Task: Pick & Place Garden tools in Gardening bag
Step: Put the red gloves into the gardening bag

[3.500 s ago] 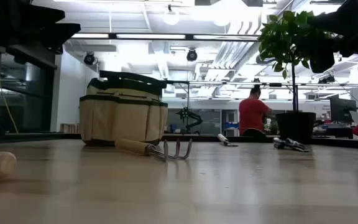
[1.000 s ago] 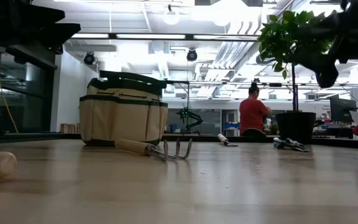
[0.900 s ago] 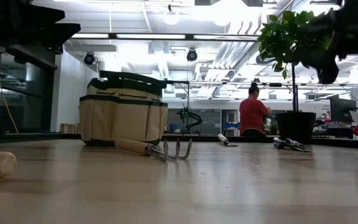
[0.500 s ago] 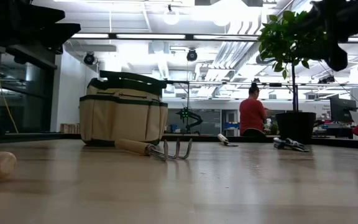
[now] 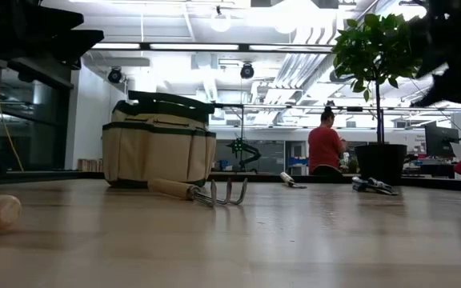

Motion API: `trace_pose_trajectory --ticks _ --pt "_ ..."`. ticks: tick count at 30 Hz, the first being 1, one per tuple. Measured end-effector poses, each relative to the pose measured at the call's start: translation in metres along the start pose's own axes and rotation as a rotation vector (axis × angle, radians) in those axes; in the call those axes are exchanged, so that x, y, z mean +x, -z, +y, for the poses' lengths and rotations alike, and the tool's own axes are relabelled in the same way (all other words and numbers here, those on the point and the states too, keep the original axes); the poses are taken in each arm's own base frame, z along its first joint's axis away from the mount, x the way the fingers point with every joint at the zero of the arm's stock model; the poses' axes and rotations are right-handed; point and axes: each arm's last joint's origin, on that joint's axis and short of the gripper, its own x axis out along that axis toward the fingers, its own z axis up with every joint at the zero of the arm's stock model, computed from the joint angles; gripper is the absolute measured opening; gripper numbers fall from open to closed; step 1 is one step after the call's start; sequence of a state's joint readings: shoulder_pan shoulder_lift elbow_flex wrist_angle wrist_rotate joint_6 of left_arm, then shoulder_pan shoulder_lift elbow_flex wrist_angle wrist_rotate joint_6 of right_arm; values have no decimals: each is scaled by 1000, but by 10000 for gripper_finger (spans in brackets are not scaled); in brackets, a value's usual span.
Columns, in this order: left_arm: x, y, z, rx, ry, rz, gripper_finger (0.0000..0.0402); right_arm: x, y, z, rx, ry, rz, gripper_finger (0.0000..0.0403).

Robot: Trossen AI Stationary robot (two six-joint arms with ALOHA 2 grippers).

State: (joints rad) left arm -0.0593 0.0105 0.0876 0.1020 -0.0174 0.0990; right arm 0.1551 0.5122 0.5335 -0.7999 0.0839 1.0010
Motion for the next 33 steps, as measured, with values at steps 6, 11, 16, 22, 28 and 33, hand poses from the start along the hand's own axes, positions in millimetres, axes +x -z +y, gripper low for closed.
trace_pose_trajectory --ticks 6,11,16,22,28,33 --pt "0 0 0 0 0 0 242 7 7 -2 -65 28 178 248" --pt "0 0 0 0 0 0 242 14 7 -2 -185 62 219 248" --pt "0 0 0 0 0 0 242 26 8 0 -269 105 294 248" --pt "0 0 0 0 0 0 242 43 12 2 -294 158 407 248" --pt "0 0 0 0 0 -1 242 56 14 5 -311 195 451 248" --pt "0 0 0 0 0 0 242 69 14 10 -338 160 468 248"
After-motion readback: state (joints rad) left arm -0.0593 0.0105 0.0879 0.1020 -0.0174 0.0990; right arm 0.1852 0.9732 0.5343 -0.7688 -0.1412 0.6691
